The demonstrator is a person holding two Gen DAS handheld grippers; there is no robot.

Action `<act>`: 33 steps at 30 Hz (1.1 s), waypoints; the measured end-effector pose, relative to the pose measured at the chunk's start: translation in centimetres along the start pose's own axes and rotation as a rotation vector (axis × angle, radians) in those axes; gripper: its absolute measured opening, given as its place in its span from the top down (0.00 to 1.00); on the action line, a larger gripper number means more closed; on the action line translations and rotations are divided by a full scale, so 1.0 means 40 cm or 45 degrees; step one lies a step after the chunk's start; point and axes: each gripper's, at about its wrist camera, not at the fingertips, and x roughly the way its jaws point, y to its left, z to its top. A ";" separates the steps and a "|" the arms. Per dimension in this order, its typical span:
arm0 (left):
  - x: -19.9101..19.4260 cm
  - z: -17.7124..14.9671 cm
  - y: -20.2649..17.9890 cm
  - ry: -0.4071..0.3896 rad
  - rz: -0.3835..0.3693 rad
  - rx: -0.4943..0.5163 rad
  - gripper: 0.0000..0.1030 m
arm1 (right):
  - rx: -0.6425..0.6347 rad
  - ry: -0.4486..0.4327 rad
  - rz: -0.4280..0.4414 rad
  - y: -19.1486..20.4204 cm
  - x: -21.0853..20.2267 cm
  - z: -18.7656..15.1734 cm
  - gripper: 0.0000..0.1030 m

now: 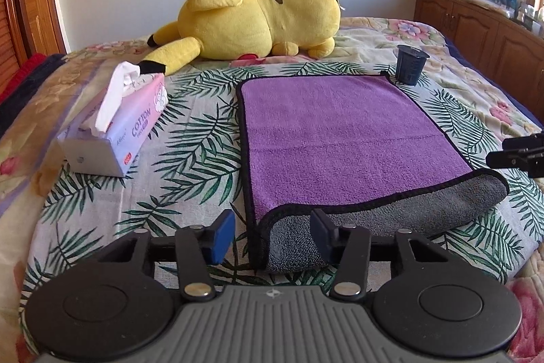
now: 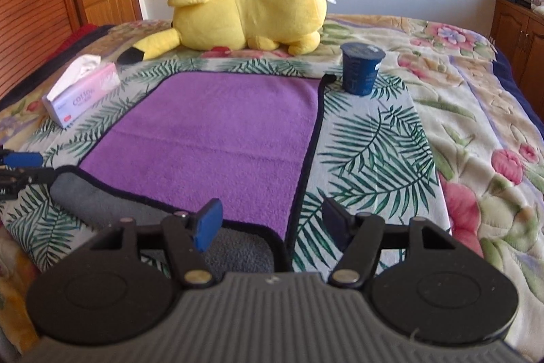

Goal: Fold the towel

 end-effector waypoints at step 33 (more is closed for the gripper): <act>0.046 -0.026 -0.008 0.091 -0.046 0.000 1.00 | 0.058 0.205 0.075 -0.014 0.062 -0.030 0.54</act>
